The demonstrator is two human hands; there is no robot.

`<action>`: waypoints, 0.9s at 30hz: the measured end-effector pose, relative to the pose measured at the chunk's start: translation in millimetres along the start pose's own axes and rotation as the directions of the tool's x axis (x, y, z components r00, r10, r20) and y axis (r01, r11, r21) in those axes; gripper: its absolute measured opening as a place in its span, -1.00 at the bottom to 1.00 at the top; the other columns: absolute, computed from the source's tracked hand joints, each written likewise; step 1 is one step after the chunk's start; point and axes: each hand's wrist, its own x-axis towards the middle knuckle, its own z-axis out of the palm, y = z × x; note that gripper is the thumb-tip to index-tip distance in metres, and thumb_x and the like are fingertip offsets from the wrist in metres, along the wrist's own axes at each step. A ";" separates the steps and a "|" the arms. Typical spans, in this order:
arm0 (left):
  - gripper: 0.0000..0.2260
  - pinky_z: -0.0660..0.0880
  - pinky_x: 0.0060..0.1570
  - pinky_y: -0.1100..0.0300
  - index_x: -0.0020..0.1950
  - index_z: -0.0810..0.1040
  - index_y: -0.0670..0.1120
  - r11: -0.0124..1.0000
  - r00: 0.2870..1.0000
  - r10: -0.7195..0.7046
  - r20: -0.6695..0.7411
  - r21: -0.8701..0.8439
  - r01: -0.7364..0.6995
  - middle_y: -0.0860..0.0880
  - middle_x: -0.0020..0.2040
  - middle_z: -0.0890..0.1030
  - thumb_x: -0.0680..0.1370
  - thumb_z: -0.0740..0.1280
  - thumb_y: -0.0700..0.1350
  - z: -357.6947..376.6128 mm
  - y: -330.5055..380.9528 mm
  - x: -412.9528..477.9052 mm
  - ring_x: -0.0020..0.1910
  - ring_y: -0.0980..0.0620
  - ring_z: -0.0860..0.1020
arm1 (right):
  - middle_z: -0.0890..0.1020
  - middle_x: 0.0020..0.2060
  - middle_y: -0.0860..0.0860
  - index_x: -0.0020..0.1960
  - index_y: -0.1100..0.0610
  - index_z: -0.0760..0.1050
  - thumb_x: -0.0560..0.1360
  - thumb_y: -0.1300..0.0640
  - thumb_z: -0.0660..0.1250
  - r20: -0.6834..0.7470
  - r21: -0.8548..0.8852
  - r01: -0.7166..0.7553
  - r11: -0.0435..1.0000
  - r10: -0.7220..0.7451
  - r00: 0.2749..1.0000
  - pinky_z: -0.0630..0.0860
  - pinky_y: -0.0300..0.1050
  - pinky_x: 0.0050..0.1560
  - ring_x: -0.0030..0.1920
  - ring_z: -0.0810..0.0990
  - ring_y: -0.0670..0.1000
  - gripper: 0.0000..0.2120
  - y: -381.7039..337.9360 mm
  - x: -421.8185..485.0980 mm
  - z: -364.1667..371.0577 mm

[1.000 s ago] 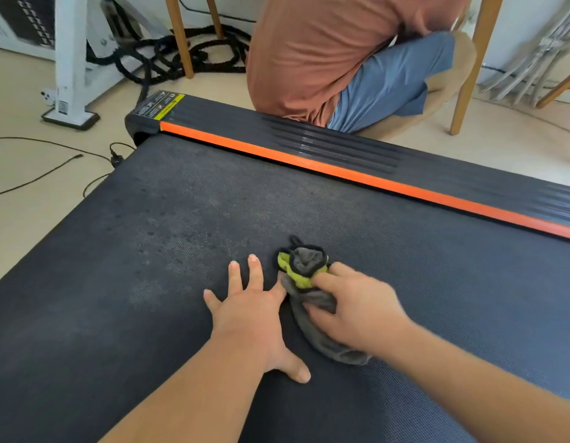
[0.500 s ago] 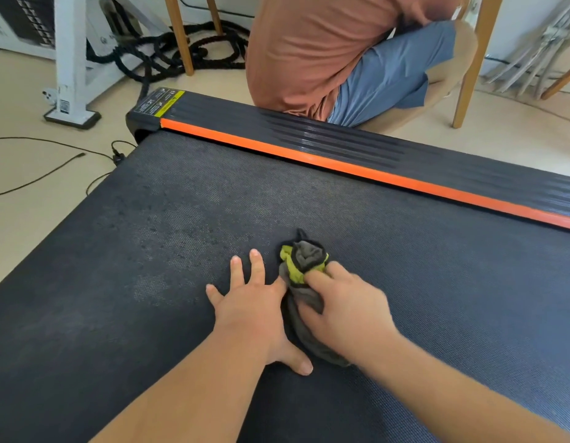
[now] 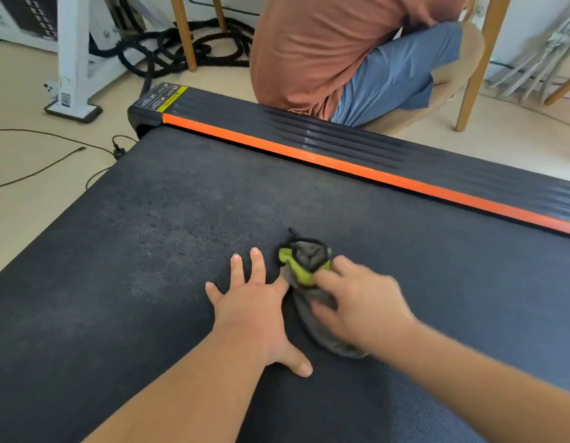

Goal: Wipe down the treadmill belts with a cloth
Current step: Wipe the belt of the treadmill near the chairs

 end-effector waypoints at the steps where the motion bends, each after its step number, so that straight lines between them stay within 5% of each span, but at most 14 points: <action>1: 0.38 -0.08 0.48 -0.52 0.64 -0.24 0.24 1.000 1.000 -0.005 0.011 0.007 0.005 -0.07 0.60 -0.48 0.09 0.60 0.43 -0.2 0.3 0.3 0.58 -0.26 -0.43 | 0.49 -0.13 -0.04 -0.03 -0.08 0.49 0.48 -0.29 0.15 0.016 -0.052 -0.022 0.998 0.023 1.000 0.32 -0.14 -0.41 -0.21 0.62 0.12 -0.67 18.8 8.4 -1.6; 5: 0.43 -0.06 0.47 -0.53 0.60 -0.38 0.25 1.000 1.000 -0.011 0.021 0.021 0.010 -0.07 0.60 -0.48 0.09 0.59 0.45 0.9 0.2 1.5 0.58 -0.28 -0.42 | 0.44 0.01 0.01 0.19 -0.10 0.47 0.62 -0.26 0.12 0.046 -0.107 -0.474 0.874 0.481 0.876 0.35 -0.07 -0.25 0.02 0.58 0.19 -0.68 70.7 49.6 -12.6; 7: 0.43 -0.05 0.47 -0.54 0.61 -0.38 0.24 1.000 1.000 -0.003 0.007 0.025 0.003 -0.08 0.61 -0.47 0.08 0.59 0.46 0.8 -0.7 1.3 0.59 -0.29 -0.41 | 0.44 0.01 0.07 0.17 -0.02 0.50 0.63 -0.18 0.17 -0.013 -0.111 -0.570 0.814 0.572 0.820 0.35 -0.03 -0.24 0.01 0.56 0.23 -0.71 55.0 54.4 -8.0; 10: 0.42 -0.04 0.46 -0.54 0.62 -0.33 0.24 1.000 1.000 0.004 -0.001 0.028 -0.004 -0.08 0.61 -0.46 0.08 0.58 0.46 1.5 -0.7 0.2 0.59 -0.29 -0.40 | 0.50 -0.09 0.10 -0.03 0.03 0.55 0.49 -0.15 0.33 -0.087 -0.199 -0.339 0.920 0.328 0.941 0.32 -0.05 -0.38 -0.17 0.56 0.22 -0.75 -1.4 34.6 -0.2; 15: 0.38 -0.04 0.47 -0.54 0.63 -0.24 0.27 1.000 1.000 0.012 -0.012 0.007 -0.012 -0.08 0.61 -0.47 0.07 0.59 0.45 2.0 -1.5 0.7 0.59 -0.28 -0.41 | 0.48 -0.16 -0.07 -0.04 -0.11 0.50 0.46 -0.32 0.19 0.042 0.096 -0.013 0.995 0.009 0.999 0.47 -0.09 -0.44 -0.24 0.62 0.09 -0.68 1.3 -10.0 -1.3; 18: 0.41 -0.04 0.47 -0.53 0.62 -0.34 0.24 1.000 1.000 0.004 -0.001 0.022 -0.004 -0.08 0.61 -0.46 0.09 0.59 0.45 1.6 -1.3 0.7 0.59 -0.29 -0.40 | 0.48 -0.04 -0.04 0.10 -0.13 0.49 0.53 -0.32 0.14 0.091 -0.076 -0.238 0.968 0.244 0.965 0.44 -0.06 -0.27 -0.05 0.63 0.14 -0.65 47.3 23.0 -9.2; 20: 0.42 -0.04 0.47 -0.53 0.61 -0.37 0.25 1.000 1.000 0.001 0.009 0.021 -0.001 -0.07 0.61 -0.46 0.09 0.58 0.46 1.3 -0.8 0.5 0.59 -0.29 -0.40 | 0.43 0.00 0.00 0.20 -0.13 0.49 0.58 -0.28 0.17 0.079 -0.012 -0.538 0.843 0.537 0.840 0.38 -0.03 -0.17 0.04 0.58 0.20 -0.67 66.3 43.7 -14.2; 22: 0.42 -0.03 0.47 -0.53 0.60 -0.37 0.26 1.000 1.000 -0.003 0.000 0.023 0.003 -0.06 0.61 -0.46 0.09 0.58 0.46 2.2 -1.1 1.6 0.59 -0.29 -0.40 | 0.44 0.04 0.06 0.21 -0.06 0.50 0.61 -0.22 0.18 0.031 0.038 -0.667 0.744 0.666 0.745 0.38 -0.01 -0.15 0.06 0.54 0.23 -0.68 49.4 47.4 -11.0; 27: 0.34 -0.03 0.48 -0.52 0.65 -0.14 0.24 1.000 1.000 0.010 -0.016 0.010 -0.010 -0.06 0.61 -0.46 0.08 0.58 0.47 2.9 -2.2 0.9 0.59 -0.26 -0.41 | 0.48 -0.13 -0.02 -0.06 -0.05 0.49 0.47 -0.24 0.27 -0.039 0.052 -0.213 0.976 0.215 0.976 0.32 -0.11 -0.39 -0.20 0.58 0.13 -0.73 -39.2 5.4 6.6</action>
